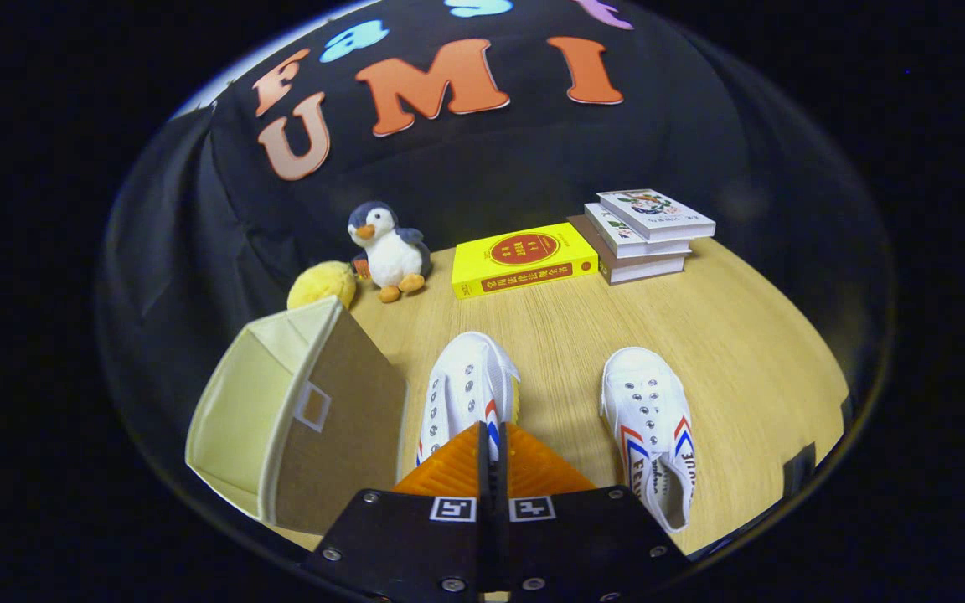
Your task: Open the storage box then place both shoes into the box .Put the left shoe in first, then the right shoe, with the right side of both shoes facing outward in a uniform manner.
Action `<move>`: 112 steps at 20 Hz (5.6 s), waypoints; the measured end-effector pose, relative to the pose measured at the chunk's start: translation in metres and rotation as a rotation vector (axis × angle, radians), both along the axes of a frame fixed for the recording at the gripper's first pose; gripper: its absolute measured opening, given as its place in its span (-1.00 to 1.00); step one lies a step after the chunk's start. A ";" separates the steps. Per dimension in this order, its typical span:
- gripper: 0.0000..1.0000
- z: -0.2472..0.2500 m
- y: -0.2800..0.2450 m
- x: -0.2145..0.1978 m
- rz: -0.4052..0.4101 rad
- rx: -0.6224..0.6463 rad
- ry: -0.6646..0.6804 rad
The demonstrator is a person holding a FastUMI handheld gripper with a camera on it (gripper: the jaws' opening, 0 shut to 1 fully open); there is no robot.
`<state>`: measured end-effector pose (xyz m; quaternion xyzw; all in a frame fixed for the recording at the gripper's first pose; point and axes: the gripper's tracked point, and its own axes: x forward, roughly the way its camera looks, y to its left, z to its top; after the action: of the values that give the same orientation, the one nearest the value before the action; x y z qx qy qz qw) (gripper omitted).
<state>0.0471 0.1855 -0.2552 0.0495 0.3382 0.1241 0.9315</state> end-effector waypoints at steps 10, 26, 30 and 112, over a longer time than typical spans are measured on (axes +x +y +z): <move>-0.91 -0.074 -0.017 -0.037 -0.013 0.067 0.275; -1.00 0.005 -0.002 -0.036 -0.160 0.442 0.212; -1.00 0.089 0.023 -0.030 -0.120 0.494 0.083; 0.06 -0.085 -0.148 0.025 -0.128 0.016 0.337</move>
<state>0.0722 0.0374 -0.3405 0.0983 0.4846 0.0571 0.8673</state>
